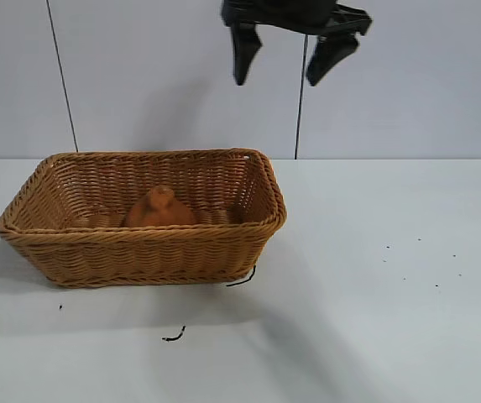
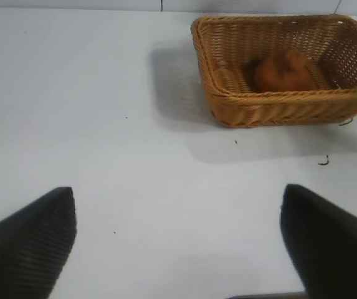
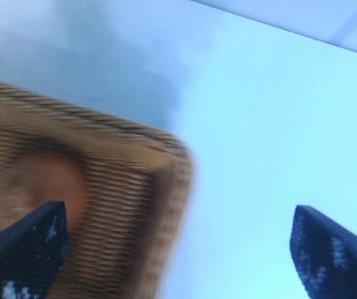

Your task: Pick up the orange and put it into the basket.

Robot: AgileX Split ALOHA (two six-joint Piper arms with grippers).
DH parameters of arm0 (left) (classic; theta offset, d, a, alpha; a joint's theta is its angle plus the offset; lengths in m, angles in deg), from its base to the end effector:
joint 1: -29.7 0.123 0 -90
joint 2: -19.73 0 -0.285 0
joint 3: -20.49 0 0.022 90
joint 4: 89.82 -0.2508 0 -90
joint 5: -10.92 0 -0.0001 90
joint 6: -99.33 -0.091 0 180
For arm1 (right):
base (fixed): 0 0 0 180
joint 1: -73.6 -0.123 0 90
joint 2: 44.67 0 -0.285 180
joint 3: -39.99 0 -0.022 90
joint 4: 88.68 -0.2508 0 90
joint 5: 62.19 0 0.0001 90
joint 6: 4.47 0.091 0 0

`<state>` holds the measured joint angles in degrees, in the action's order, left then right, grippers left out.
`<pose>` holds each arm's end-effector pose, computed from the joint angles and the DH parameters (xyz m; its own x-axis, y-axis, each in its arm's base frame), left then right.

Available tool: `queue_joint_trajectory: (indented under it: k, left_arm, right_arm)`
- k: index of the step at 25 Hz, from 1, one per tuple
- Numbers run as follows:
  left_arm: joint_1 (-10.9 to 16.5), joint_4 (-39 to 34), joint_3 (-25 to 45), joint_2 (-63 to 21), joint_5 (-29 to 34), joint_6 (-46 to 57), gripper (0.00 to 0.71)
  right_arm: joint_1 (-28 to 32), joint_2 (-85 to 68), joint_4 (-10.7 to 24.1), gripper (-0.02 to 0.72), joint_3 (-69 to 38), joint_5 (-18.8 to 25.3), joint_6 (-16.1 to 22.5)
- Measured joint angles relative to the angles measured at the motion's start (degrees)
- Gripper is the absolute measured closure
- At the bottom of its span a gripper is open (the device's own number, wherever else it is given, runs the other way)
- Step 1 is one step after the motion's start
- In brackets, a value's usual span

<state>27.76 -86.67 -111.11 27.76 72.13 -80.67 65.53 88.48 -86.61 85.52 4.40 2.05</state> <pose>-0.0050 -0.0042 0.2776 -0.4649 -0.0107 -0.8853 0.0642 0.9969 -0.0458 0.4797 0.0650 0.2814 -0.8995 -0.0273 -0.4361 -0.0369 0.9992 0.0135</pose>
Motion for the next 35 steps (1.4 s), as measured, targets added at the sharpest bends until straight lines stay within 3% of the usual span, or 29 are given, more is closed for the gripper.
queue_joint_trajectory:
  k: [5, 13, 24, 35]
  left_arm:
    - [0.0, 0.0, 0.0, 0.0, 0.0, 0.0, 0.071]
    - [0.0, 0.0, 0.0, 0.0, 0.1, 0.0, 0.071]
    - [0.0, 0.0, 0.0, 0.0, 0.1, 0.0, 0.071]
    - [0.0, 0.0, 0.0, 0.0, 0.1, 0.0, 0.071]
  right_arm:
    - [5.0, 0.0, 0.0, 0.009, 0.0, 2.8, -1.1]
    - [8.1, -2.2, 0.1, 0.009, -7.0, 2.7, -2.3]
    - [8.0, -23.6, -3.4, 0.009, -42.5, 2.8, -4.8]
    - [8.0, -61.1, -3.5, 0.009, -71.4, 2.5, -5.2]
